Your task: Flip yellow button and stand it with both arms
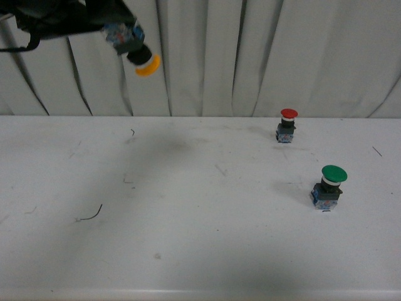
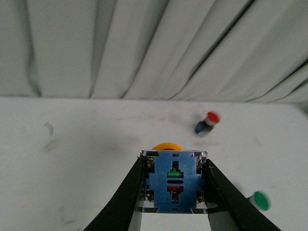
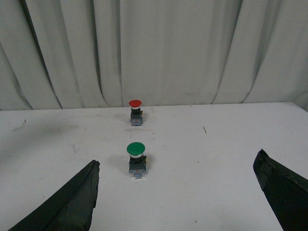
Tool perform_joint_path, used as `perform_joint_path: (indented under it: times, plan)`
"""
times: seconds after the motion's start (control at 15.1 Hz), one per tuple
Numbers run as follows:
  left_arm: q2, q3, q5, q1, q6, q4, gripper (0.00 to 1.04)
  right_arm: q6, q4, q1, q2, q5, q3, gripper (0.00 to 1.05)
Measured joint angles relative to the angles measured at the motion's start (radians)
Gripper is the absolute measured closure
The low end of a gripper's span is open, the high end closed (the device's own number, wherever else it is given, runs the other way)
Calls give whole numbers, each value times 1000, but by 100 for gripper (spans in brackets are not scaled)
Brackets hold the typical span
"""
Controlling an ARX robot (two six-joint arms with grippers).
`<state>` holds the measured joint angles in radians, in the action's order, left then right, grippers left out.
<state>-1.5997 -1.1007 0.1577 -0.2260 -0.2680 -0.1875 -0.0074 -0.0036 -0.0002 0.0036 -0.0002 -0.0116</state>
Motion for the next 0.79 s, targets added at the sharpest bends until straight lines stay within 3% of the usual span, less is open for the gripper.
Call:
perform_joint_path:
  times: [0.26,0.53,0.59,0.79]
  plan:
    - [12,162,201,-89,-328,-518,75,0,0,0,0,0,0,7]
    - [-170,227,303,-113,-598,-1041,75,0,0,0,0,0,0,7]
    - [-197,237,309,-116,-647,-1102,75,0,0,0,0,0,0,7]
    - [-276,298,307,-137,-756,-1088,75,0,0,0,0,0,0,7]
